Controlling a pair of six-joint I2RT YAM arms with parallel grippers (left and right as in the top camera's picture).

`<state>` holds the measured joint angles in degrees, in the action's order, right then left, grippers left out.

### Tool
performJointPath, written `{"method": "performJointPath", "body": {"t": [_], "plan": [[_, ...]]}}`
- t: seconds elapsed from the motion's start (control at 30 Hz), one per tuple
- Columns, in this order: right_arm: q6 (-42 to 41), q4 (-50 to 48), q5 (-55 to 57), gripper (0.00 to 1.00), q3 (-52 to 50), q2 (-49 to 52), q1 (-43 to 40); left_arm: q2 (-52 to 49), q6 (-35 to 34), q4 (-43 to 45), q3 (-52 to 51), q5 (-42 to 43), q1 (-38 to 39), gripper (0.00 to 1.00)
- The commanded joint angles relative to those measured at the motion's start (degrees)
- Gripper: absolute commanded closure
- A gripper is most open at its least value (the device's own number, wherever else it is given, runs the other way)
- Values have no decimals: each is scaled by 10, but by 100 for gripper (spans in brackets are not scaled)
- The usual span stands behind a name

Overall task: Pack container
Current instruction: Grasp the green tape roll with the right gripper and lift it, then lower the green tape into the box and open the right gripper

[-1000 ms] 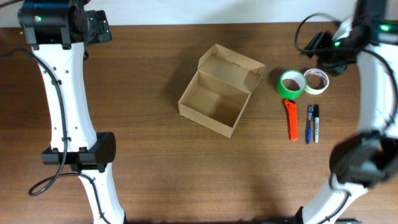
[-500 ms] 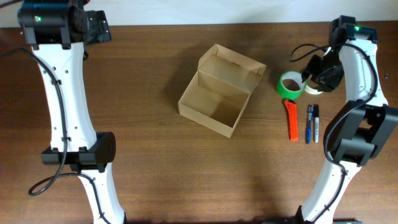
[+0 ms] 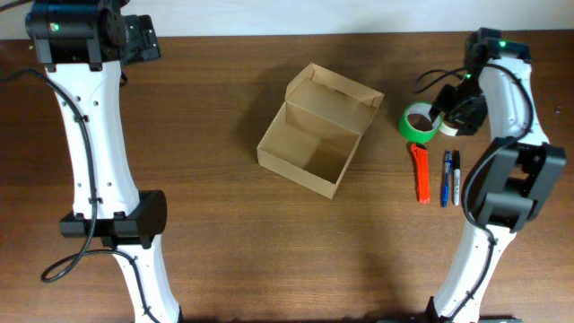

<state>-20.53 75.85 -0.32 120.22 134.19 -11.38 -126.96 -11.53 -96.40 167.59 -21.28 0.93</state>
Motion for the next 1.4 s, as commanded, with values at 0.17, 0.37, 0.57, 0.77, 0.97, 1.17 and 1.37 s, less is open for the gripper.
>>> {"method": "performJointPath", "body": {"t": [0.17,0.37,0.57,0.77,0.97,1.17,1.37], "plan": [[-10,-13,-7,52,10,39,9,18,5,1,4,-2,-5,0],[-10,-17,-7,84,10,57,9,18,5,1,4,-2,-5,0],[-7,-7,4,96,27,57,9,18,5,1,4,-2,-5,0],[23,57,14,96,143,46,10,18,5,1,5,-2,-5,0],[41,178,41,96,369,20,17,18,5,1,4,-2,-5,0],[44,215,-3,96,511,-37,65,18,5,1,5,-2,-5,0],[53,215,10,96,506,-87,207,18,5,1,4,-2,-5,0]]}}
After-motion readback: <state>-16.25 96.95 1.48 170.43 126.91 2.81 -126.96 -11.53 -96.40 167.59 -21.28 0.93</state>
